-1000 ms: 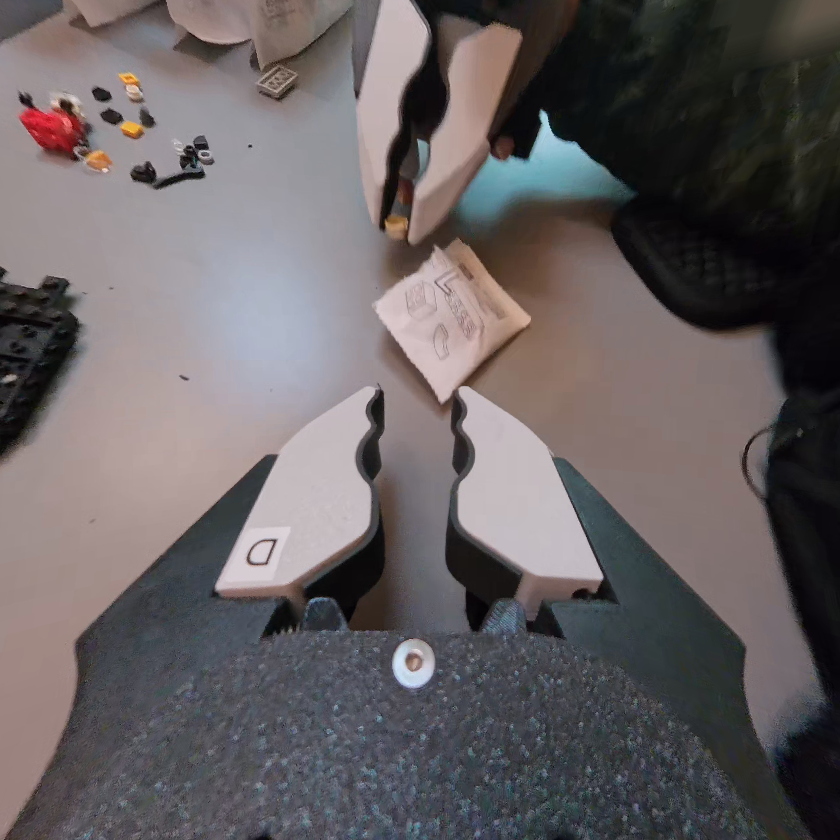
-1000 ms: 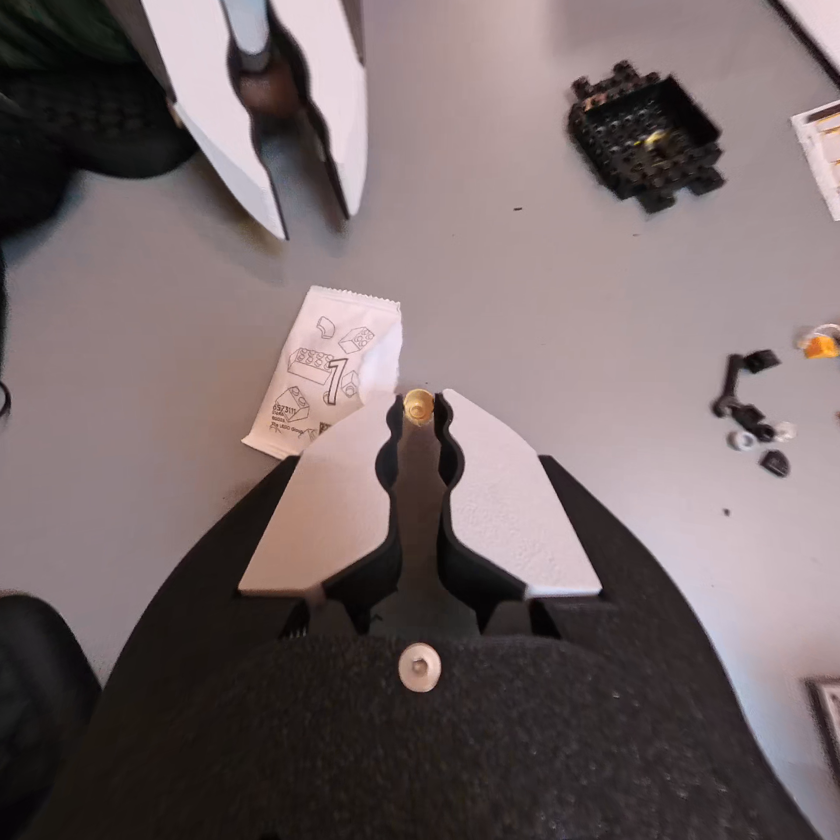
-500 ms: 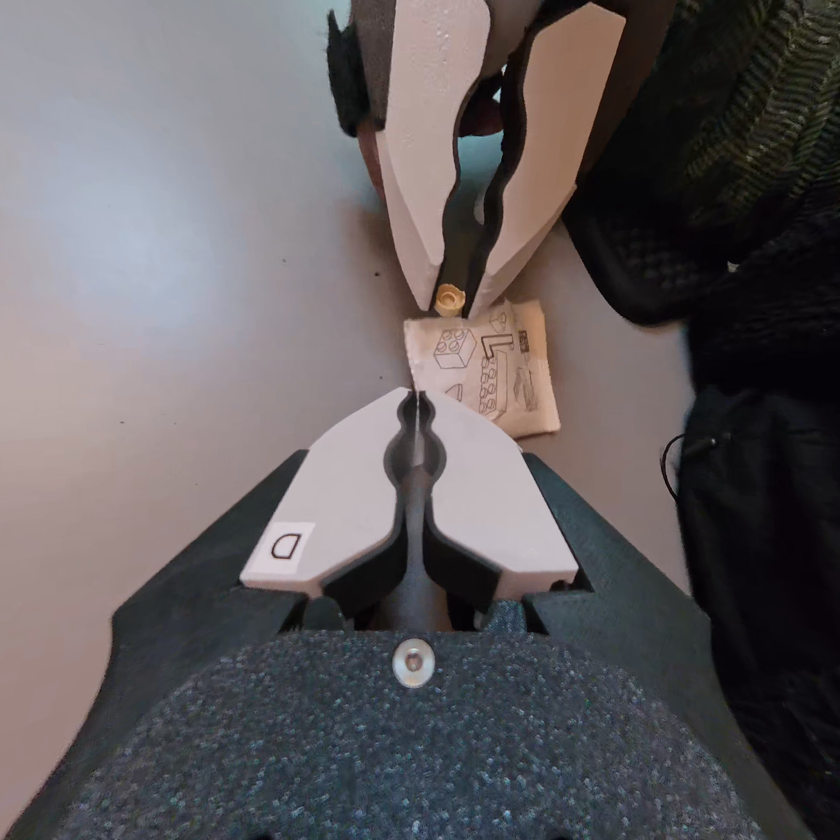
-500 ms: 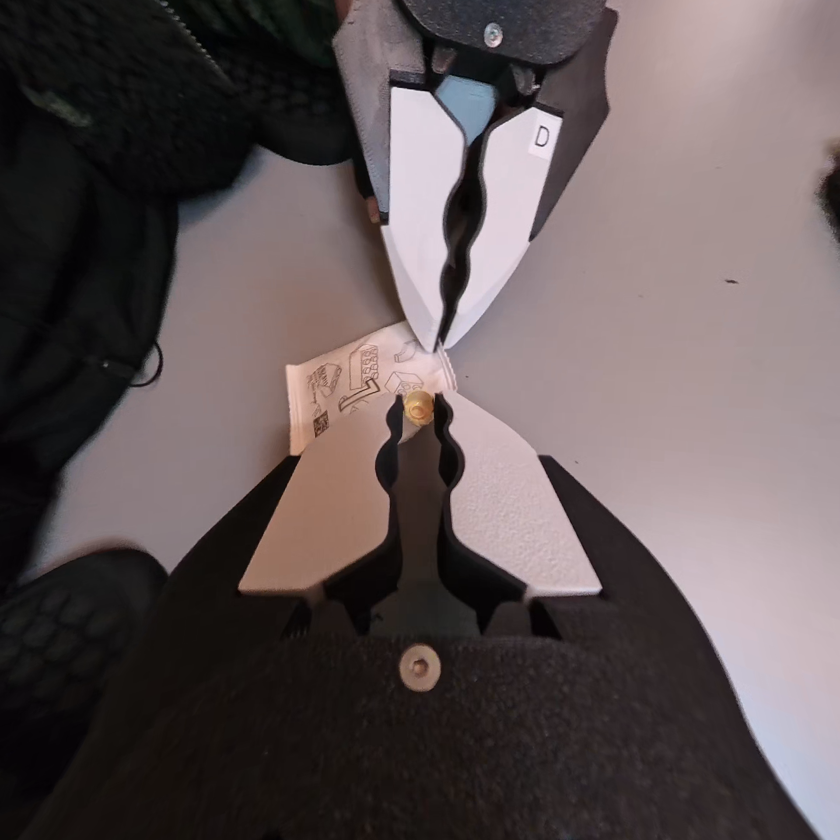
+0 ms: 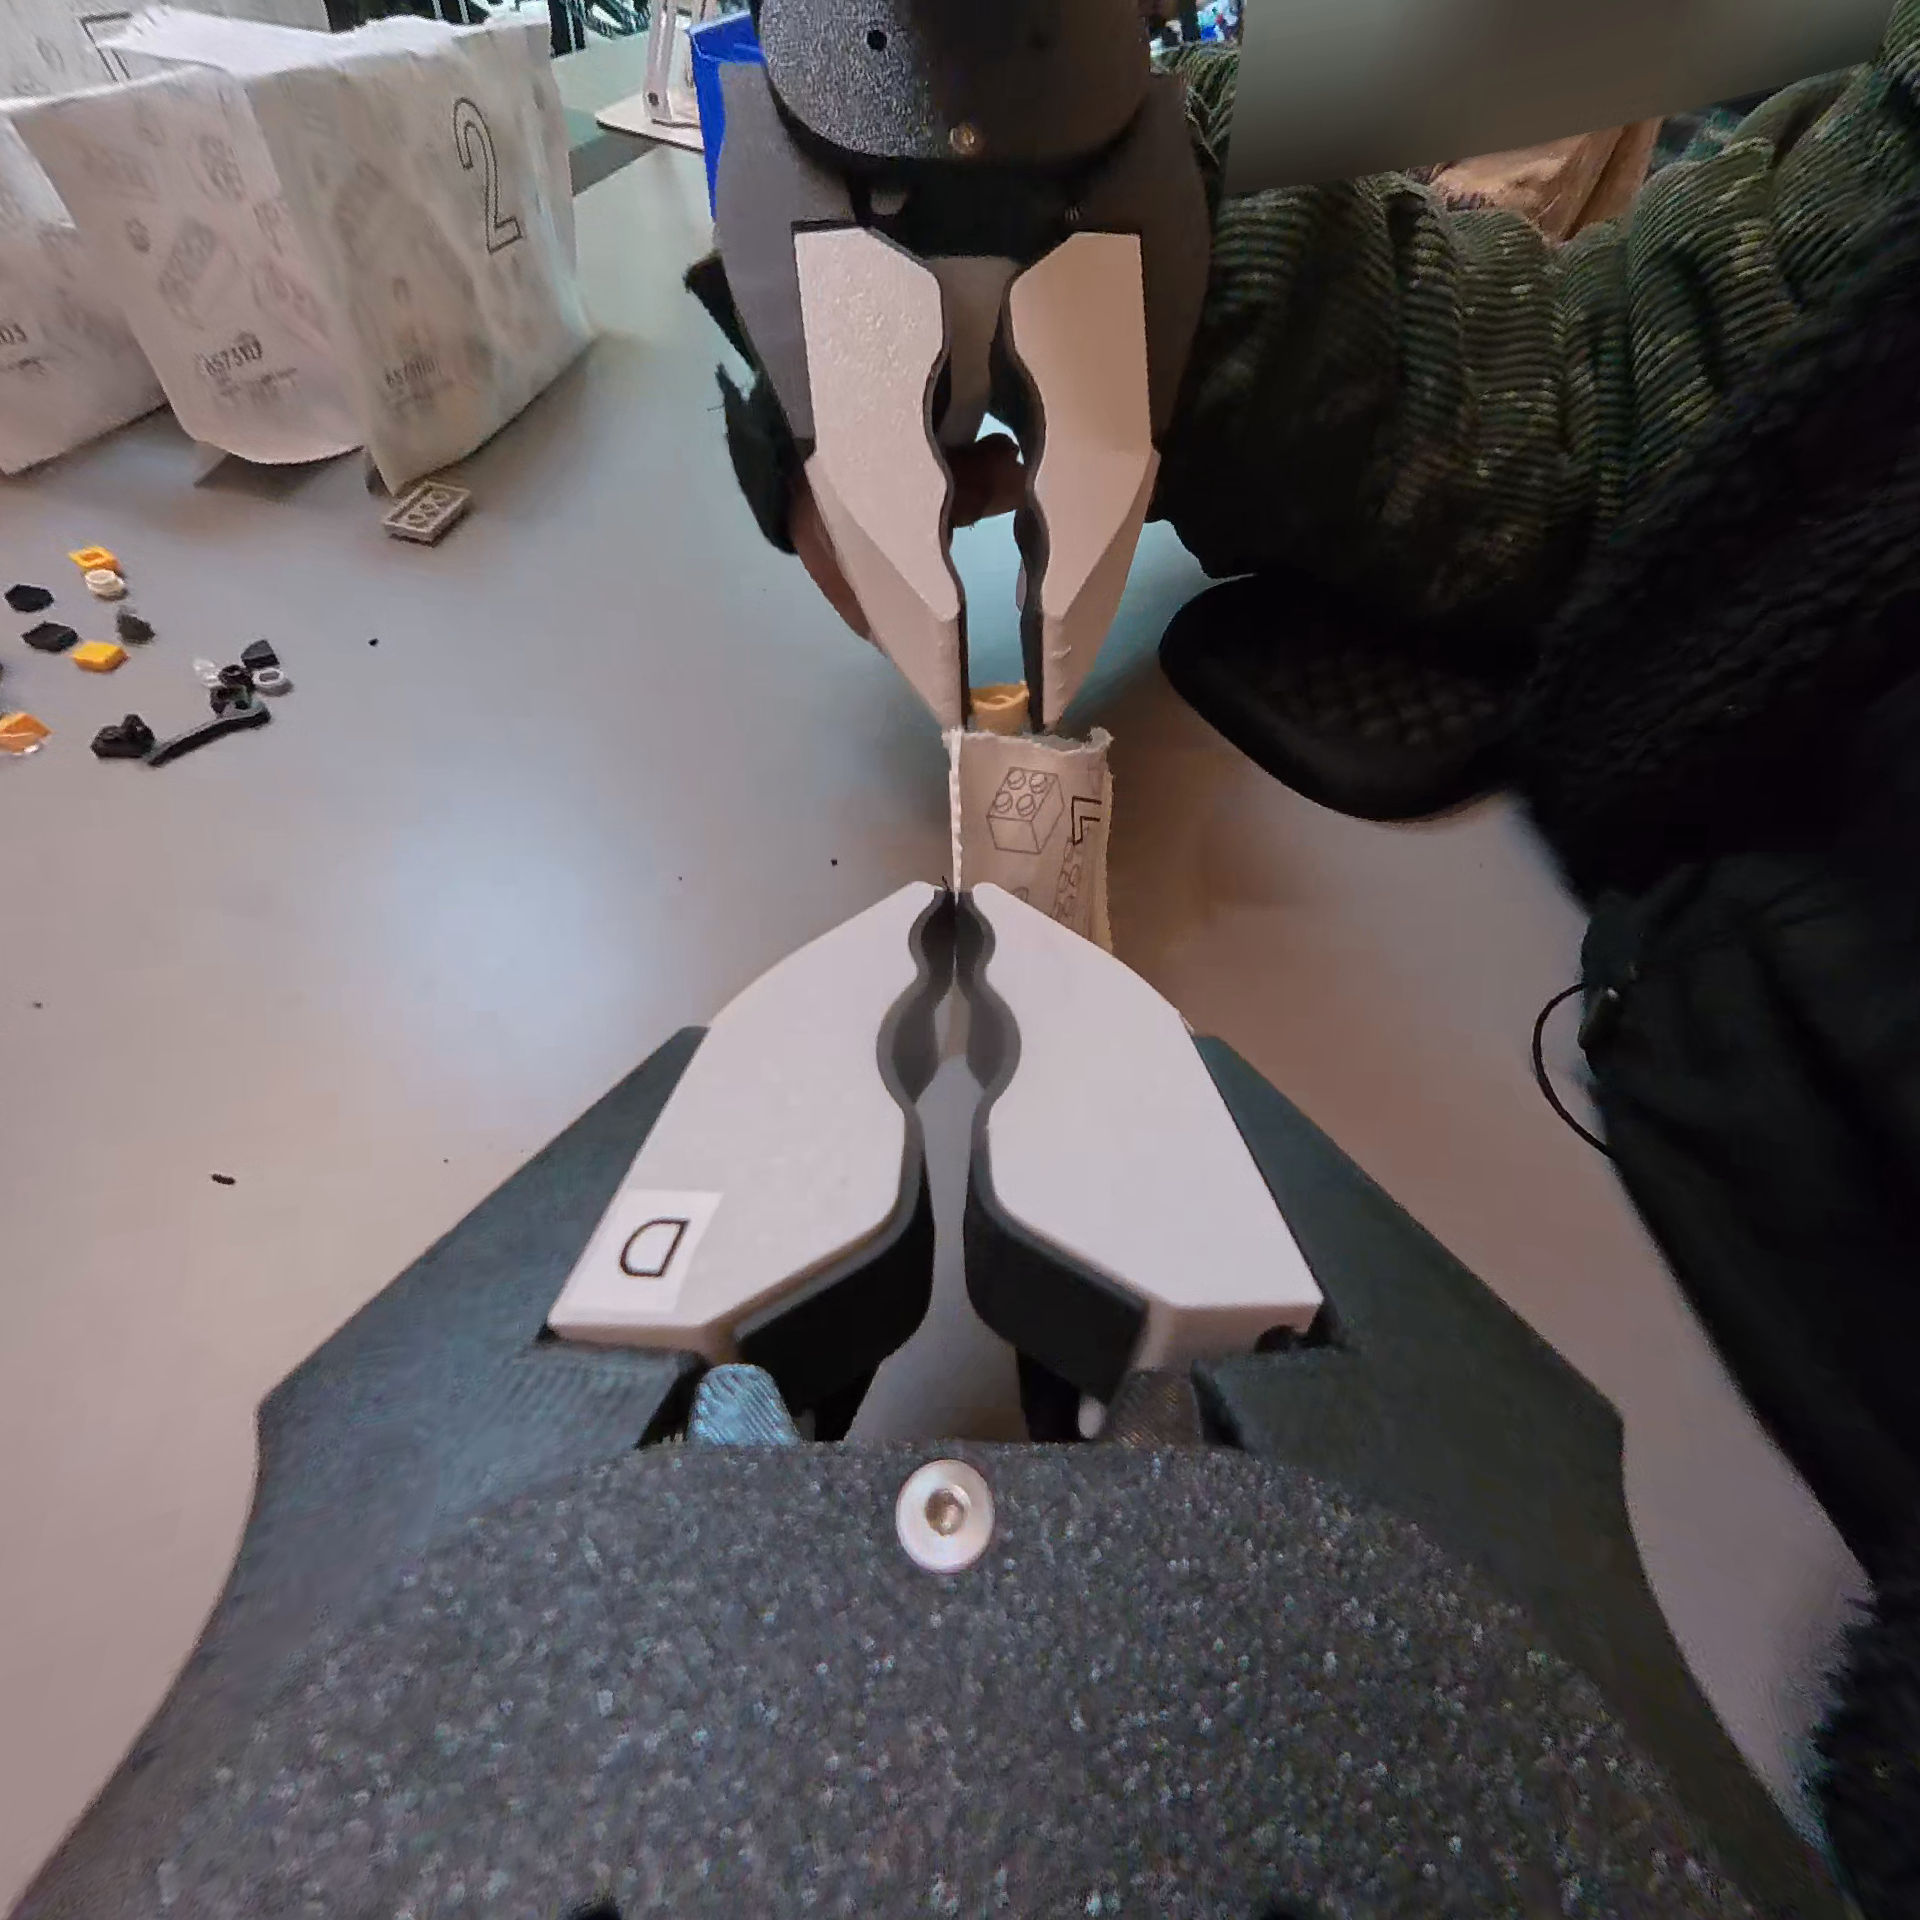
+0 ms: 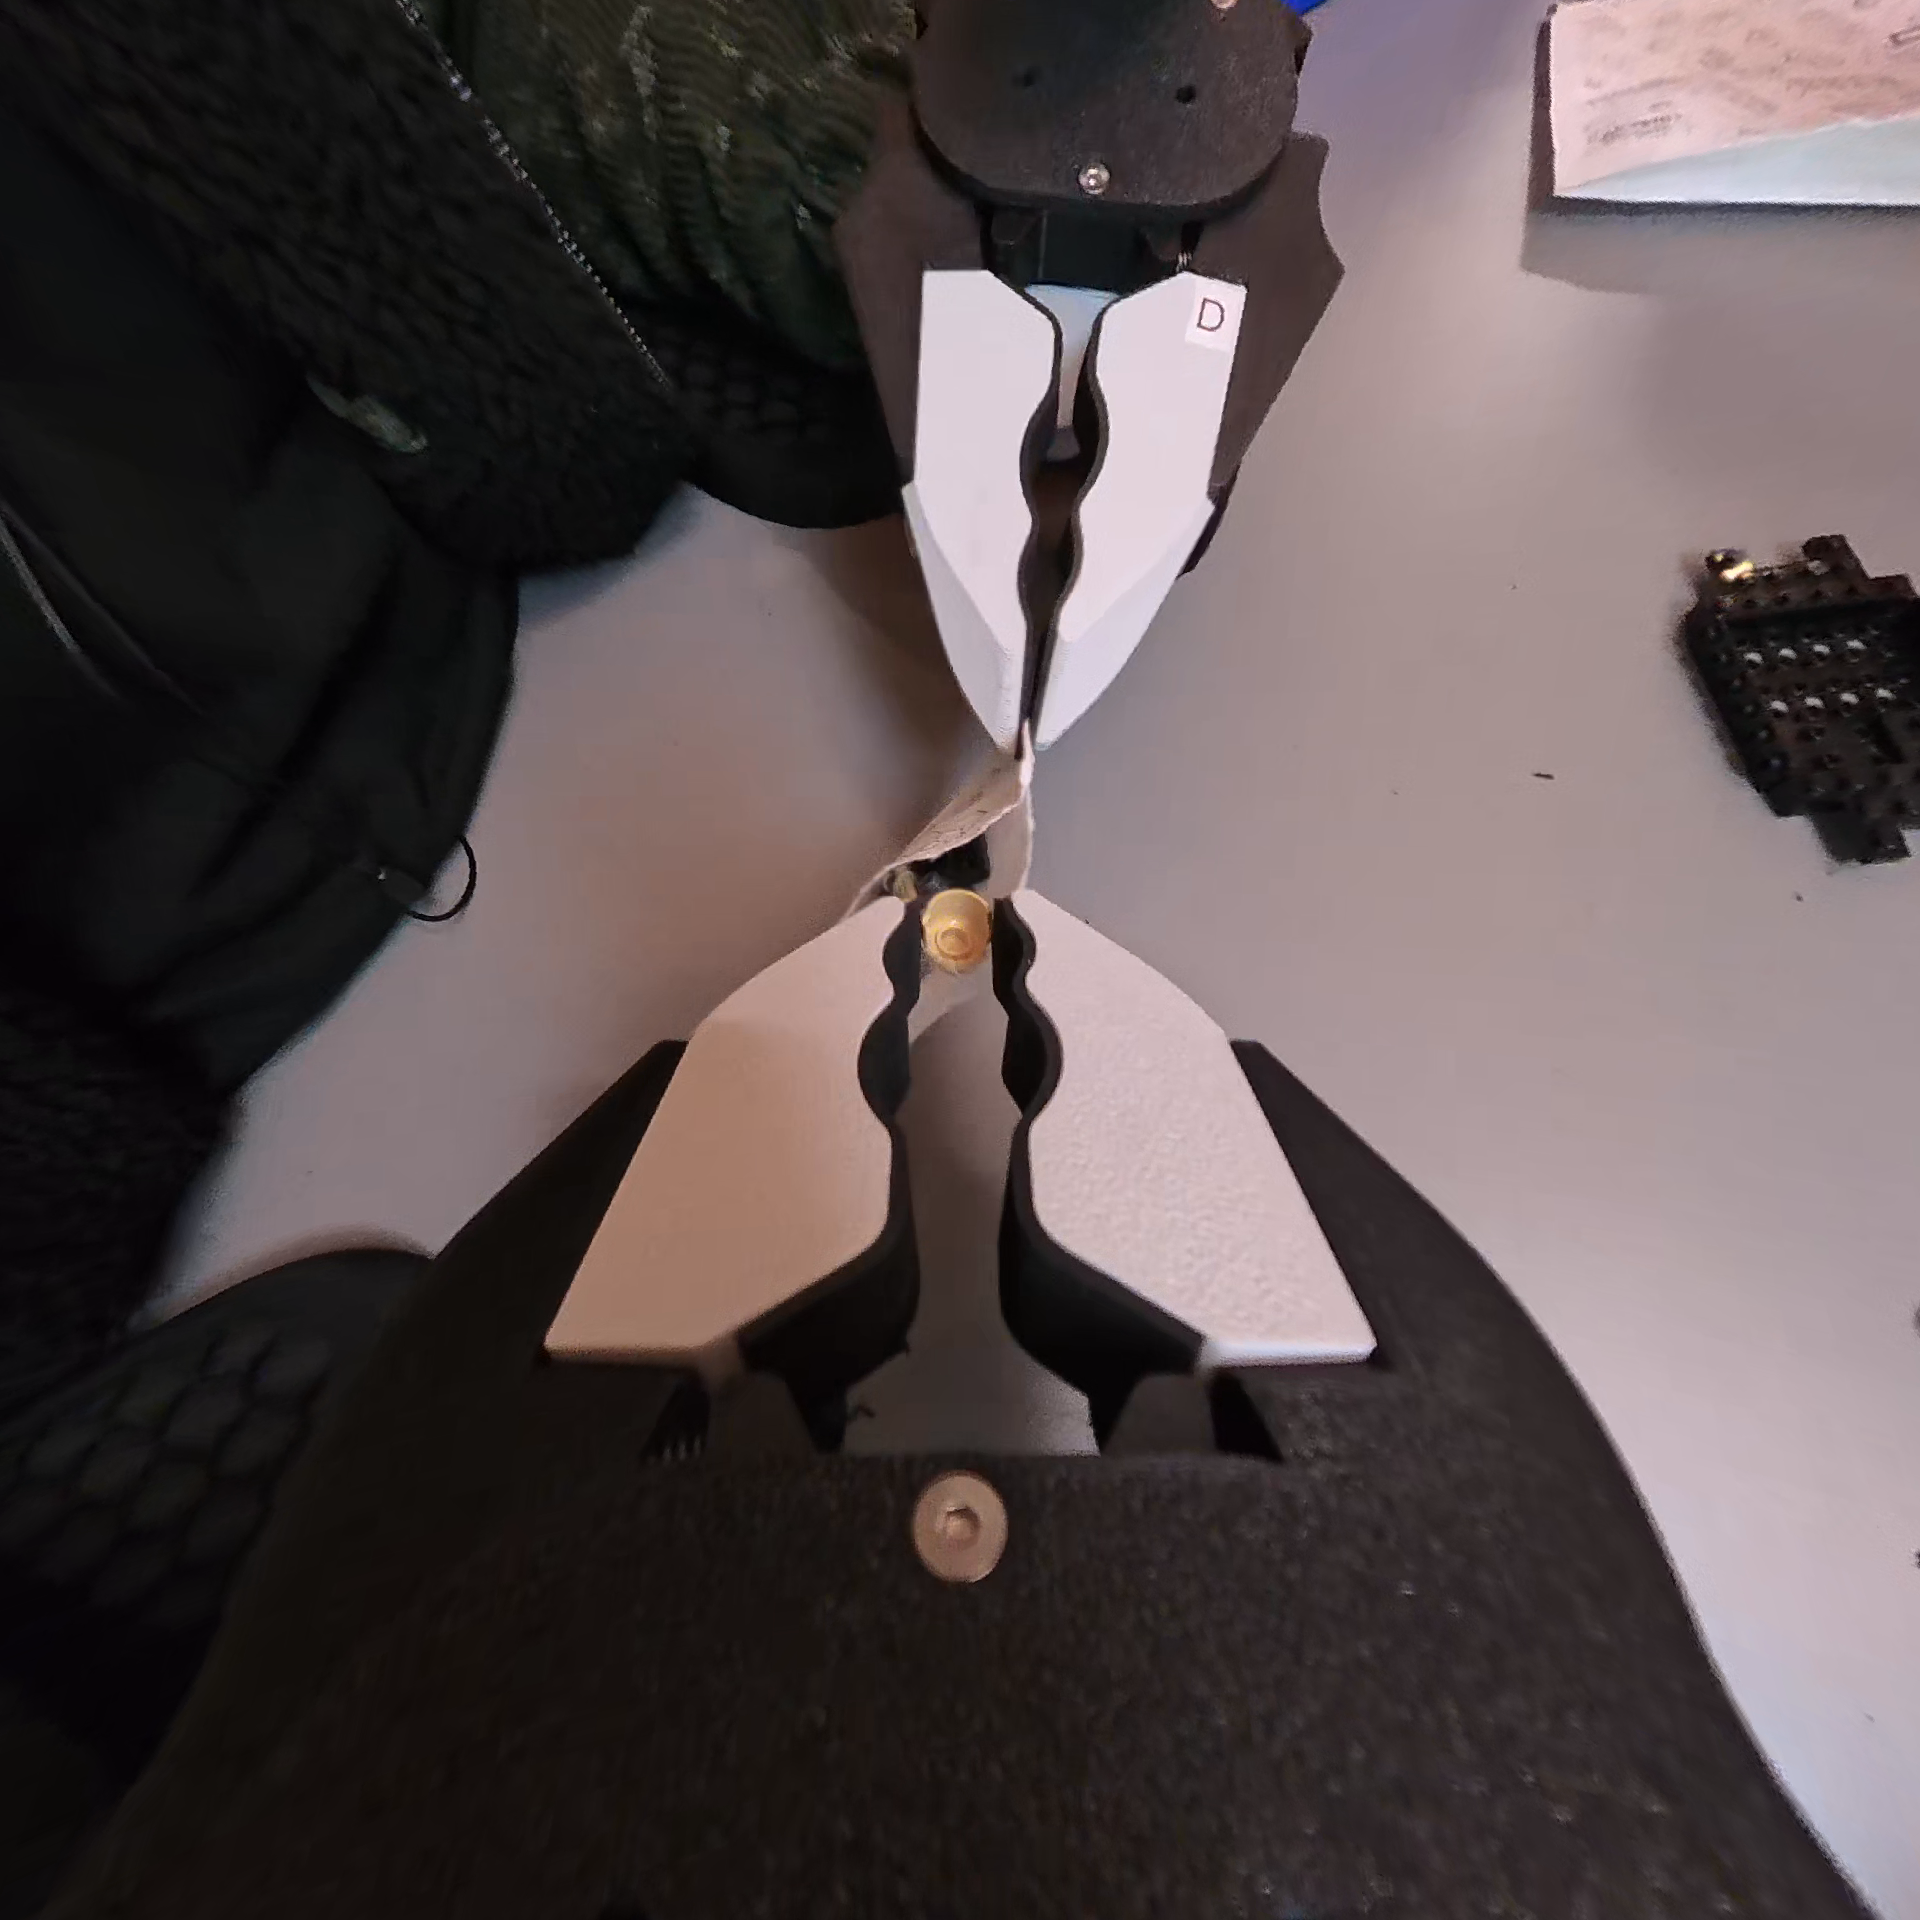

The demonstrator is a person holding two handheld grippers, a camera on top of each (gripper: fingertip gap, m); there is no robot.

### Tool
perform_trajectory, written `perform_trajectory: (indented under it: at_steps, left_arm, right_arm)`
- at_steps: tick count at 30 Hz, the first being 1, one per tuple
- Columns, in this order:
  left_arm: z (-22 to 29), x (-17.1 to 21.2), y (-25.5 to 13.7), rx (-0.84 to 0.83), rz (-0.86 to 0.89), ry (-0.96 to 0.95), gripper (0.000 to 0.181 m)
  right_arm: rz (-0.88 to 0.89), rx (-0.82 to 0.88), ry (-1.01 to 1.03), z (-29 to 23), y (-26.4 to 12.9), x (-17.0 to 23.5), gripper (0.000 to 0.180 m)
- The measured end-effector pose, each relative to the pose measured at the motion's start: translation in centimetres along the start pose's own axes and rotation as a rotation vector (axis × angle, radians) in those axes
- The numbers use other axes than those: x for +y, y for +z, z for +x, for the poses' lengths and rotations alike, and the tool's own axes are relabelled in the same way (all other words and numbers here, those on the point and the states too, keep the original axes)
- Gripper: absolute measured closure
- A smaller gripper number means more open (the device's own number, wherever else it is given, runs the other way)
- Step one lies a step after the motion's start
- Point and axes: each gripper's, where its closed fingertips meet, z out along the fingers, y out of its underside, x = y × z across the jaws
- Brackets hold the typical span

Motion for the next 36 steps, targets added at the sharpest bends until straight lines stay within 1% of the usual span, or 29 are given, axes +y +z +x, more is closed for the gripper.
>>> perform_trajectory:
  at_steps: [3,5,6,7,8,9,11,16,17,18,20,22,25,27,28,30,31,33,35,36]
  left_arm:
    - [-0.3,0.5,0.1,-0.007,-0.028,-0.043,0.181]
    - [-1.0,1.8,0.3,-0.03,-0.106,-0.121,0.181]
    - [-1.3,2.2,0.3,-0.047,-0.127,-0.139,0.178]
    - [-1.5,2.0,0.3,-0.057,-0.115,-0.142,0.169]
    - [-1.6,1.6,0.1,-0.057,-0.091,-0.144,0.164]
    - [-1.4,1.1,-0.1,-0.043,-0.063,-0.155,0.164]
    - [-0.5,-0.1,-0.5,0.038,0.009,-0.228,0.166]
    - [1.4,-2.6,-1.0,0.279,0.17,-0.522,0.163]
    - [1.4,-2.8,-1.1,0.307,0.185,-0.579,0.163]
    - [1.2,-2.6,-1.1,0.32,0.188,-0.625,0.168]
    - [1.1,-2.6,-1.2,0.351,0.199,-0.701,0.171]
    - [1.1,-2.7,-1.4,0.37,0.21,-0.728,0.172]
    - [0.8,-3.1,-2.1,0.332,0.219,-0.68,0.173]
    - [-0.2,-3.7,-3.3,0.24,0.231,-0.619,0.173]
    - [-1.0,-4.1,-4.4,0.162,0.237,-0.57,0.173]
    - [-3.1,-5.2,-8.0,-0.083,0.234,-0.419,0.173]
    - [-4.5,-5.6,-10.6,-0.262,0.21,-0.318,0.173]
    - [-7.1,-6.1,-17.4,-0.674,0.133,-0.134,0.173]
    - [-8.3,-6.1,-25.6,-1.061,0.062,-0.045,0.173]
    - [-8.3,-5.5,-29.5,-1.219,0.021,-0.048,0.173]
  right_arm:
    - [0.02,0.017,-0.017,0.0,-0.2,-0.6,0.167]
    - [0.031,0.033,-0.034,0.1,-0.1,-1.0,0.167]
    - [0.033,0.043,-0.047,0.1,0.0,-1.2,0.167]
    - [0.036,0.051,-0.061,0.1,0.2,-1.4,0.167]
    - [0.04,0.064,-0.079,0.1,0.4,-1.7,0.167]
    - [0.042,0.081,-0.099,0.2,0.6,-2.0,0.167]
    - [0.046,0.126,-0.153,0.4,1.1,-2.6,0.167]
    - [0.021,0.222,-0.283,0.7,2.3,-3.5,0.167]
    - [0.022,0.233,-0.302,0.7,2.4,-3.7,0.167]
    - [0.023,0.244,-0.318,0.6,2.4,-3.9,0.167]
    - [0.009,0.271,-0.35,0.7,2.5,-4.0,0.167]
    - [0.015,0.292,-0.373,0.8,2.5,-4.3,0.167]
    - [0.04,0.335,-0.379,1.2,2.1,-4.9,0.165]
    - [0.083,0.378,-0.35,1.9,1.2,-5.5,0.158]
    - [0.115,0.389,-0.324,2.3,0.5,-5.7,0.156]
    - [0.166,0.457,-0.25,4.0,-1.3,-5.6,0.153]
    - [0.183,0.505,-0.217,5.1,-2.3,-5.4,0.153]
    - [0.207,0.627,-0.139,7.6,-4.4,-4.4,0.154]
    - [0.217,0.754,-0.039,10.4,-6.3,-2.9,0.155]
    - [0.225,0.799,0.015,11.5,-6.9,-2.1,0.157]
